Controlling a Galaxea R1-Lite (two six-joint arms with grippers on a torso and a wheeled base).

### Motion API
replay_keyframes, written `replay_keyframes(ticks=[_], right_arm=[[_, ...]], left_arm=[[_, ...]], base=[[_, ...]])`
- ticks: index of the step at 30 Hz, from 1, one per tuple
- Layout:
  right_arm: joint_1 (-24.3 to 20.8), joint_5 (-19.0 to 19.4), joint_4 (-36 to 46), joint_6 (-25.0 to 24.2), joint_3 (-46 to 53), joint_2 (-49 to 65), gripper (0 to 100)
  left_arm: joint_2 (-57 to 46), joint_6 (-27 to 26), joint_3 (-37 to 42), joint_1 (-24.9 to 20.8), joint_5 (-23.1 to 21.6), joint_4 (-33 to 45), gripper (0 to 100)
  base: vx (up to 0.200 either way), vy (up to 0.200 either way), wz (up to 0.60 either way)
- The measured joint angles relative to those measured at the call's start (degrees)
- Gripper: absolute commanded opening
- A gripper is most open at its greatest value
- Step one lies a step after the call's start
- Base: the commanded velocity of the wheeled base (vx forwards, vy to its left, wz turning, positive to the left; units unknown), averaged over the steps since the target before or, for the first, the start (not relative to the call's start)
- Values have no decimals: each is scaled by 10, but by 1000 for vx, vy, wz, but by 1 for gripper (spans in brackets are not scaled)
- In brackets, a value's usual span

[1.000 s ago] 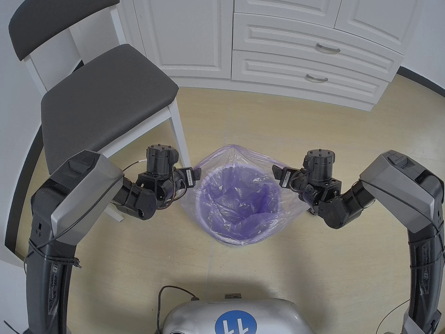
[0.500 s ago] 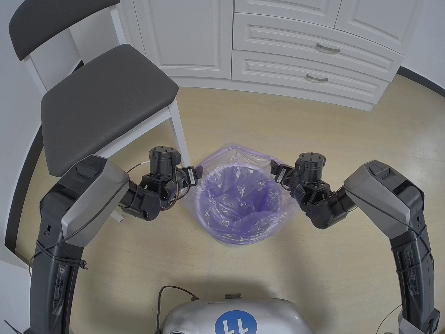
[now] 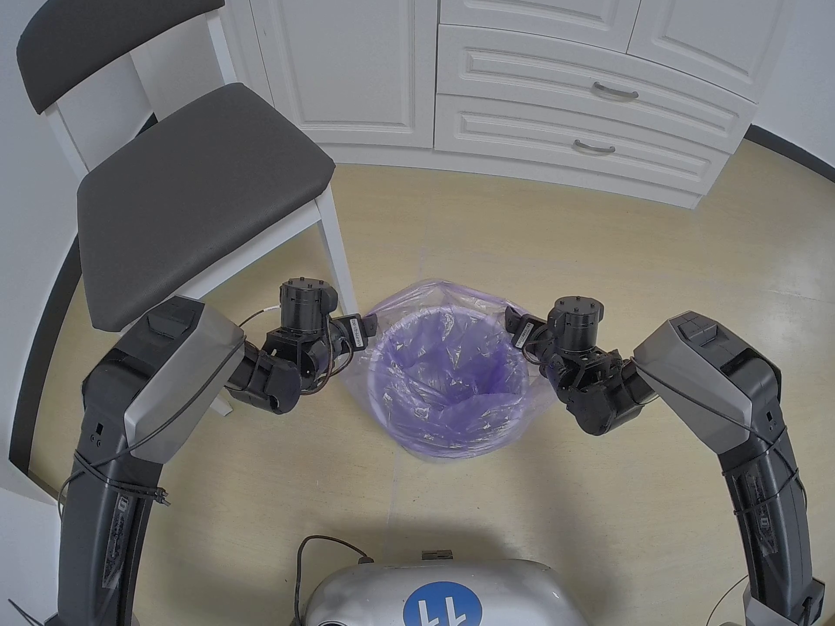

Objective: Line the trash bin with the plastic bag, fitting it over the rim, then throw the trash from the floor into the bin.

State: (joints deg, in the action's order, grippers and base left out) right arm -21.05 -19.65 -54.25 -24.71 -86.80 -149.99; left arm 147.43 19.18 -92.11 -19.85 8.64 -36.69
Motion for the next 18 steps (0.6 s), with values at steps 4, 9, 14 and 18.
replay_keyframes(ticks=[4,9,14,18], right_arm=[[0,2,1,0,0,-3,100],[1,3,4,1,0,-6,100],[4,3,7,4,1,-8,100],[5,4,15,5,1,-8,100]], left_arm=[[4,-1,-1,3,-3,2,100],[11,-4,-2,6,-4,10,100],[15,-6,-3,7,-4,39,100],[13,-7,-1,9,-5,75,100]], base=[[0,0,0],[0,0,0],[0,0,0],[0,0,0]])
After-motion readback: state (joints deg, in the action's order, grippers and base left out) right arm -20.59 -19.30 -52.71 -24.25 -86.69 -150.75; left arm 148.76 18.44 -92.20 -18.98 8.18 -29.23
